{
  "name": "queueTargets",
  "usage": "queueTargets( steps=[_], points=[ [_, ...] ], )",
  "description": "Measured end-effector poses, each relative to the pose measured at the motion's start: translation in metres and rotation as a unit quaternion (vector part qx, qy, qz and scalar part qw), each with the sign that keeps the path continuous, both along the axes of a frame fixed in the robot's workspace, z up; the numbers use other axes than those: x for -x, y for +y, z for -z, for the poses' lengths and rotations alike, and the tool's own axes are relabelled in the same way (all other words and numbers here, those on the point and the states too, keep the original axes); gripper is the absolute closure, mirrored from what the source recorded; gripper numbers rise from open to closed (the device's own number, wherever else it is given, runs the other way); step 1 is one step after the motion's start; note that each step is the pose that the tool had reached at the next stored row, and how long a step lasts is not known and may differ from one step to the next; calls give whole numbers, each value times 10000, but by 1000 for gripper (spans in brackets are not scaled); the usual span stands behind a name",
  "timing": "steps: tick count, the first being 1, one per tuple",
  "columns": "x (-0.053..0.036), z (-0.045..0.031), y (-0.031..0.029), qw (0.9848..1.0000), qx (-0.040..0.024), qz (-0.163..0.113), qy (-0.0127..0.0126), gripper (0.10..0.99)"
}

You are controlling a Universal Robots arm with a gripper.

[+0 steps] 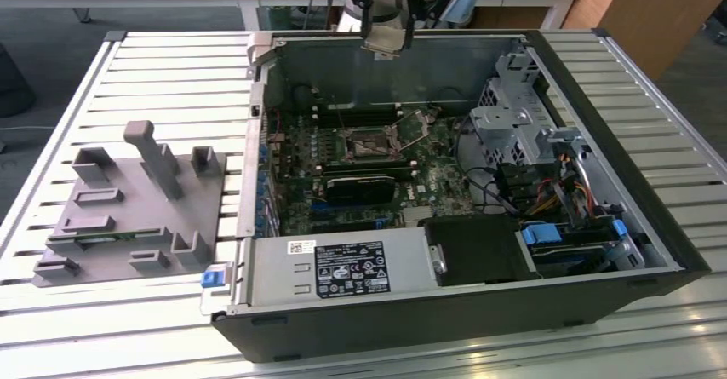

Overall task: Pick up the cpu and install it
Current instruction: 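Place the cpu into insertion slot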

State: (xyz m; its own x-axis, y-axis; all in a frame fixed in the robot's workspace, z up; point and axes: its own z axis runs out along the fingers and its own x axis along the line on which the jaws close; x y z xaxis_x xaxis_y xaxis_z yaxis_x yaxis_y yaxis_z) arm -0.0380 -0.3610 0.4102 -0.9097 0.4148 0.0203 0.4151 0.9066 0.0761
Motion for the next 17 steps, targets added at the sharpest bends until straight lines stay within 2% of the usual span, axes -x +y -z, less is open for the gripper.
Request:
queueTargets(
  steps=[17],
  points=[
    [1, 20, 0, 9996, 0, 286, 0, 553]
  ],
)
